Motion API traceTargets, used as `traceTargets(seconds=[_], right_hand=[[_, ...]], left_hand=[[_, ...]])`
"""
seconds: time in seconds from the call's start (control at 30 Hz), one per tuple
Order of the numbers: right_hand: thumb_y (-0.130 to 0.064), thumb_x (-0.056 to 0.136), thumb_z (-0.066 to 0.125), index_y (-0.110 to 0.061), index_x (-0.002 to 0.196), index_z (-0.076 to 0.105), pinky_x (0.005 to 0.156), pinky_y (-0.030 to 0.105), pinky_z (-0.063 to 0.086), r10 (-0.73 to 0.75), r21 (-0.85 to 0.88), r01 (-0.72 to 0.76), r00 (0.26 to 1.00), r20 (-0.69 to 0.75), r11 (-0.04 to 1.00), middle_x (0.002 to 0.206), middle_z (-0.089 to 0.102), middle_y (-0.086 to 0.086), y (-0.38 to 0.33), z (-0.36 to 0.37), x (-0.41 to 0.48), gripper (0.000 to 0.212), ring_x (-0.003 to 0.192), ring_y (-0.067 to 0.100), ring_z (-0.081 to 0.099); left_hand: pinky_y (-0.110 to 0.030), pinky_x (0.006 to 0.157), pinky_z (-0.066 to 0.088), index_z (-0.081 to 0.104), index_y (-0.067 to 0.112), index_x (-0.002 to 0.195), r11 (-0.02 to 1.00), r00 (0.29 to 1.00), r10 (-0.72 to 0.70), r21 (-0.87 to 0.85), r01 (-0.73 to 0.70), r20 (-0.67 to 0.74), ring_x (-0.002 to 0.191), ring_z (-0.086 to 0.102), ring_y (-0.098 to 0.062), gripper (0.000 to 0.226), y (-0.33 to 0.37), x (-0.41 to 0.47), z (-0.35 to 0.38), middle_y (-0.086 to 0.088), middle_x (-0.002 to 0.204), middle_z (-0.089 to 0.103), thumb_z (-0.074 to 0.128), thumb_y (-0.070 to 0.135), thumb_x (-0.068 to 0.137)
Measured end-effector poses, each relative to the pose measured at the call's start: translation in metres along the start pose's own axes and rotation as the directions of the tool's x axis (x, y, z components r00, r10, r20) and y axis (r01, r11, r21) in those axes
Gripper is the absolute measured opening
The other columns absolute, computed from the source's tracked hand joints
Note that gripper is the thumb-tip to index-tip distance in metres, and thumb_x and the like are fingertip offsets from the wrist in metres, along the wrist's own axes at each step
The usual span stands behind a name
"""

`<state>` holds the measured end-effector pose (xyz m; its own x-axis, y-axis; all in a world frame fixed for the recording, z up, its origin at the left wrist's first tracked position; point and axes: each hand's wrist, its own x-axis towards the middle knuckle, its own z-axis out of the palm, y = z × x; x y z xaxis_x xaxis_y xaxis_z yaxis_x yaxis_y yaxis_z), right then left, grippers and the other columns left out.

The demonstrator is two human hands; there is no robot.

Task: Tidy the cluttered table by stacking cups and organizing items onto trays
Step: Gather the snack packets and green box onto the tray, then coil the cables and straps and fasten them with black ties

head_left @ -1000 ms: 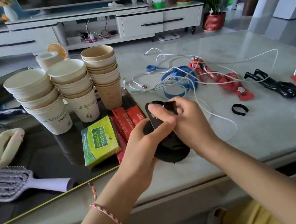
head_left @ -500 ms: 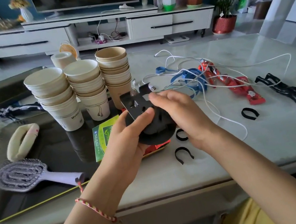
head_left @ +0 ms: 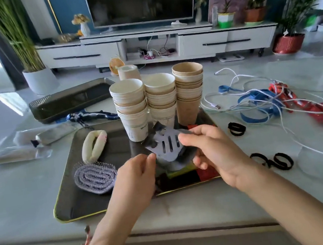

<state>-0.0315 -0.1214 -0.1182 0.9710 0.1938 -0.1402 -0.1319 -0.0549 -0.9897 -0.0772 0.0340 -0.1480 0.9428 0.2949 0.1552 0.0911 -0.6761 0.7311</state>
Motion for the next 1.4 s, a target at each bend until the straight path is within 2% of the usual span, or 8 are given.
traceTargets(seconds=[0.2, 0.37, 0.47, 0.6, 0.7, 0.87, 1.07, 1.4], right_hand=[[-0.019, 0.088, 0.058, -0.018, 0.107, 0.047, 0.034, 0.018, 0.036, -0.109, -0.177, 0.096, 0.992, -0.068, 0.980, 0.084, 0.061, 0.000, 0.014, 0.041, 0.012, 0.022, 0.035, 0.003, 0.049], [-0.023, 0.091, 0.054, -0.010, 0.093, 0.058, 0.044, 0.027, 0.050, -0.199, -0.405, 0.148, 0.976, -0.086, 0.902, 0.066, 0.062, 0.003, 0.024, 0.068, 0.015, 0.014, 0.045, 0.012, 0.060], [-0.032, 0.091, 0.055, -0.011, 0.092, 0.059, 0.064, 0.031, 0.051, -0.248, -0.585, 0.174, 0.967, -0.048, 0.792, 0.082, 0.067, 0.007, 0.023, 0.074, 0.011, 0.021, 0.066, 0.024, 0.065], [-0.028, 0.091, 0.054, -0.013, 0.102, 0.057, 0.032, 0.016, 0.031, -0.089, -0.399, 0.101, 0.995, 0.048, 0.912, 0.088, 0.064, -0.001, 0.011, 0.065, 0.002, 0.019, 0.046, 0.012, 0.060], [-0.018, 0.091, 0.053, -0.014, 0.107, 0.055, 0.033, 0.018, 0.035, -0.060, -0.287, 0.090, 0.992, 0.111, 0.954, 0.101, 0.060, -0.001, 0.002, 0.043, -0.004, 0.016, 0.042, 0.009, 0.058], [-0.005, 0.089, 0.053, -0.017, 0.084, 0.063, 0.042, 0.023, 0.047, -0.237, -0.345, 0.226, 0.971, 0.011, 0.911, 0.082, 0.068, 0.003, -0.004, -0.024, -0.003, 0.016, 0.048, 0.013, 0.059], [0.004, 0.089, 0.045, -0.015, 0.078, 0.059, 0.040, 0.016, 0.042, -0.266, -0.309, 0.170, 0.914, -0.305, 0.936, 0.078, 0.064, 0.004, 0.003, -0.109, 0.007, 0.026, 0.041, 0.004, 0.053], [0.004, 0.081, 0.050, -0.014, 0.074, 0.062, 0.068, 0.026, 0.042, -0.269, -0.452, 0.034, 0.843, -0.466, 0.891, 0.070, 0.060, -0.001, 0.021, -0.227, -0.031, 0.023, 0.069, 0.017, 0.054]], left_hand=[[-0.020, 0.053, 0.035, 0.057, 0.011, 0.071, 0.998, 0.997, 0.048, 0.044, -0.046, -0.063, 0.064, 0.053, -0.021, 0.029, -0.026, 0.001, -0.010, 0.003, 0.062, 0.057, 0.047, 0.026, 0.094], [-0.023, 0.078, 0.035, 0.052, 0.012, 0.121, 0.999, 0.986, 0.041, 0.038, -0.035, -0.163, 0.102, 0.053, -0.023, 0.028, -0.023, 0.006, -0.011, -0.006, 0.114, 0.053, 0.045, 0.019, 0.095], [-0.028, 0.085, 0.036, 0.052, 0.009, 0.121, 0.998, 0.993, 0.014, 0.070, -0.006, -0.113, 0.107, 0.051, -0.027, 0.029, -0.020, 0.009, -0.009, -0.011, 0.120, 0.052, 0.042, 0.018, 0.096], [-0.034, 0.091, 0.039, 0.053, 0.008, 0.120, 0.993, 0.997, -0.009, 0.115, 0.018, -0.077, 0.111, 0.048, -0.029, 0.029, -0.018, 0.011, -0.002, -0.012, 0.123, 0.047, 0.043, 0.016, 0.094], [-0.033, 0.100, 0.034, 0.052, 0.008, 0.124, 0.987, 0.998, -0.027, 0.156, 0.035, -0.052, 0.119, 0.042, -0.029, 0.033, -0.015, 0.011, 0.000, -0.012, 0.129, 0.044, 0.045, 0.016, 0.093], [-0.033, 0.113, 0.011, 0.045, 0.013, 0.129, 0.907, 0.994, 0.107, 0.412, -0.086, -0.028, 0.140, 0.012, -0.027, 0.037, 0.006, 0.005, 0.009, -0.010, 0.145, 0.032, 0.039, 0.026, 0.095], [-0.018, 0.084, 0.028, 0.056, 0.018, 0.121, 0.961, 0.961, 0.274, 0.016, -0.275, 0.047, 0.115, 0.042, -0.020, 0.031, 0.089, -0.010, 0.033, -0.003, 0.120, 0.051, 0.048, 0.021, 0.092], [-0.019, 0.059, 0.043, 0.063, 0.018, 0.105, 0.976, 0.866, 0.210, -0.157, -0.154, 0.454, 0.075, 0.056, -0.012, 0.020, 0.193, -0.027, 0.118, -0.001, 0.100, 0.063, 0.050, 0.022, 0.090]])
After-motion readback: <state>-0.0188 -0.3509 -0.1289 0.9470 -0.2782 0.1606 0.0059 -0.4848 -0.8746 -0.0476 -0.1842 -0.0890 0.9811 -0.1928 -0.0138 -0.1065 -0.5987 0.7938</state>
